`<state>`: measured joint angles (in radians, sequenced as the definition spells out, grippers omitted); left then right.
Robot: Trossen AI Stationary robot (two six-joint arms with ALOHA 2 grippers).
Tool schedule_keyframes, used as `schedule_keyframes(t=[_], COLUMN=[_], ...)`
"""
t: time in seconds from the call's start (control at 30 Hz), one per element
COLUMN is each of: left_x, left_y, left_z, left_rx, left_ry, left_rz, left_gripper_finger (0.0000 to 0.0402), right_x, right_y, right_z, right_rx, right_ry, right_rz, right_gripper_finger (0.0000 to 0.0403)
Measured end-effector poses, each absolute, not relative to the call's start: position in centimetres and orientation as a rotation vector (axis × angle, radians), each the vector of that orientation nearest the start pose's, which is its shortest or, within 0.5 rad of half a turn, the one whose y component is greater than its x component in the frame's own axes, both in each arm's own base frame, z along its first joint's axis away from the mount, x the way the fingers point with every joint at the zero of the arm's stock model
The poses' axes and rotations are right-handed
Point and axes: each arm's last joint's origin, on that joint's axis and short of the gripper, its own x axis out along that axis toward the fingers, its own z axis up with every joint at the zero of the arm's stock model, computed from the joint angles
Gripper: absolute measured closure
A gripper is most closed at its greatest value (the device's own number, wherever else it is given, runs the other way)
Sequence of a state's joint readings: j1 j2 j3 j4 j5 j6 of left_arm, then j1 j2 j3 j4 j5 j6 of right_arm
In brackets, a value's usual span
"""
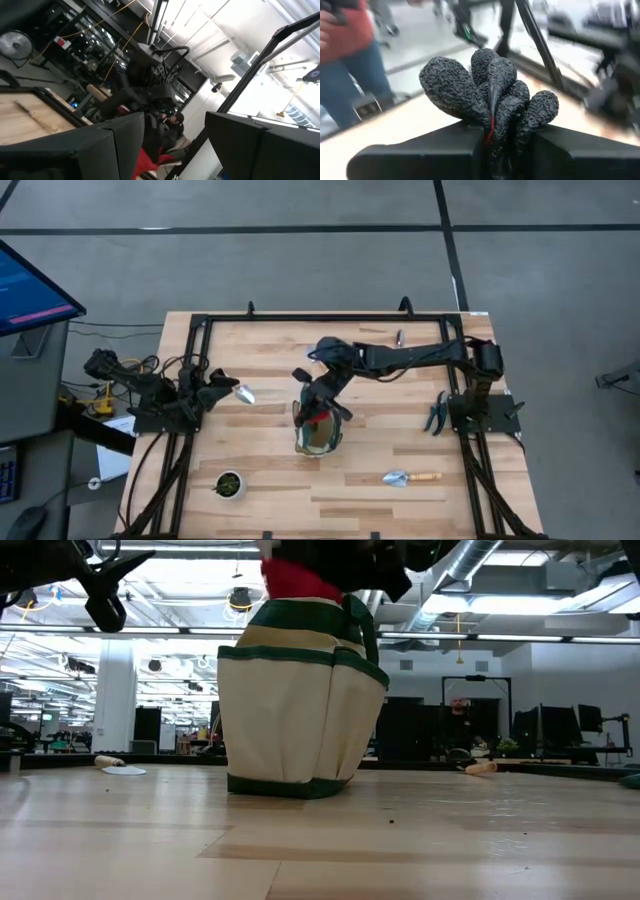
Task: Pick & Place Garden tools in Gardening bag
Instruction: Put the red gloves into the green bag
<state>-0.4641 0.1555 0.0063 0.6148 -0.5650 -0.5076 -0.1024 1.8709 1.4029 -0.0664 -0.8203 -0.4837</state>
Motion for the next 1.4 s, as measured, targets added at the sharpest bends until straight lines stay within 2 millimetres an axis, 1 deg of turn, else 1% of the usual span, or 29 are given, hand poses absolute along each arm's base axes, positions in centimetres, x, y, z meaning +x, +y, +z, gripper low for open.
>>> schedule_keyframes(t=[0.1, 0.17, 0.23, 0.3, 0.33, 0.37, 0.43, 0.5, 0.57, 0.63, 0.7, 0.77, 0.8, 0.83, 0.9, 0.97, 1.03, 1.17, 1.23, 1.3, 1.4], left_x=[9.0, 8.9, 8.9, 8.8, 8.8, 8.7, 8.7, 8.6, 8.7, 8.6, 8.6, 8.6, 8.6, 8.6, 8.5, 8.5, 8.5, 8.5, 8.6, 8.5, 8.5], left_y=[-2.8, -2.7, -2.7, -2.7, -2.7, -2.6, -2.6, -2.6, -2.6, -2.6, -2.6, -2.5, -2.5, -2.5, -2.5, -2.5, -2.5, -2.5, -2.5, -2.5, -2.5], left_z=[20.9, 21.0, 21.2, 21.3, 21.4, 21.4, 21.5, 21.6, 21.6, 21.7, 21.7, 21.8, 21.8, 21.8, 21.8, 21.8, 21.8, 21.9, 21.8, 21.9, 21.9], left_rx=[-0.733, -0.741, -0.748, -0.755, -0.759, -0.762, -0.765, -0.777, -0.776, -0.783, -0.785, -0.795, -0.797, -0.798, -0.800, -0.800, -0.803, -0.809, -0.809, -0.812, -0.812], left_ry=[-0.430, -0.444, -0.457, -0.471, -0.479, -0.484, -0.489, -0.505, -0.503, -0.513, -0.517, -0.523, -0.524, -0.525, -0.527, -0.529, -0.533, -0.534, -0.532, -0.536, -0.537], left_rz=[-0.008, -0.012, -0.015, -0.020, -0.022, -0.022, -0.024, -0.025, -0.023, -0.022, -0.025, -0.028, -0.029, -0.030, -0.030, -0.031, -0.031, -0.037, -0.036, -0.038, -0.038], left_gripper_finger=[0.0202, 0.0202, 0.0202, 0.0202, 0.0202, 0.0202, 0.0202, 0.0202, 0.0202, 0.0202, 0.0202, 0.0202, 0.0202, 0.0202, 0.0202, 0.0202, 0.0202, 0.0202, 0.0202, 0.0202, 0.0202], right_x=[41.4, 41.5, 41.1, 41.2, 41.0, 40.6, 40.8, 40.2, 40.1, 40.1, 39.9, 39.8, 40.1, 40.2, 39.9, 40.6, 40.4, 41.1, 41.0, 40.9, 40.8], right_y=[-2.0, -1.4, -0.3, 0.9, 1.5, 2.1, 3.2, 4.3, 5.3, 6.1, 6.7, 7.1, 7.3, 7.4, 7.6, 7.9, 7.9, 8.5, 8.6, 8.7, 8.8], right_z=[24.9, 25.2, 26.2, 27.5, 28.0, 28.4, 29.7, 30.7, 31.3, 31.1, 30.7, 30.6, 30.1, 29.6, 28.2, 28.0, 27.5, 24.9, 24.8, 25.3, 25.2], right_rx=[-0.256, -0.287, -0.288, -0.299, -0.291, -0.265, -0.177, -0.053, 0.068, 0.198, 0.331, 0.418, 0.440, 0.453, 0.439, 0.484, 0.501, 0.532, 0.547, 0.572, 0.560], right_ry=[0.423, 0.434, 0.451, 0.447, 0.471, 0.518, 0.536, 0.573, 0.565, 0.567, 0.567, 0.558, 0.558, 0.556, 0.609, 0.570, 0.599, 0.642, 0.634, 0.599, 0.584], right_rz=[0.709, 0.661, 0.604, 0.499, 0.446, 0.389, 0.190, -0.023, -0.178, -0.274, -0.331, -0.372, -0.410, -0.454, -0.527, -0.535, -0.559, -0.610, -0.634, -0.649, -0.679], right_gripper_finger=[0.0367, 0.0367, 0.0367, 0.0367, 0.0367, 0.0367, 0.0367, 0.0367, 0.0367, 0.0367, 0.0367, 0.0367, 0.0367, 0.0367, 0.0367, 0.0367, 0.0367, 0.0367, 0.0367, 0.0367, 0.0367])
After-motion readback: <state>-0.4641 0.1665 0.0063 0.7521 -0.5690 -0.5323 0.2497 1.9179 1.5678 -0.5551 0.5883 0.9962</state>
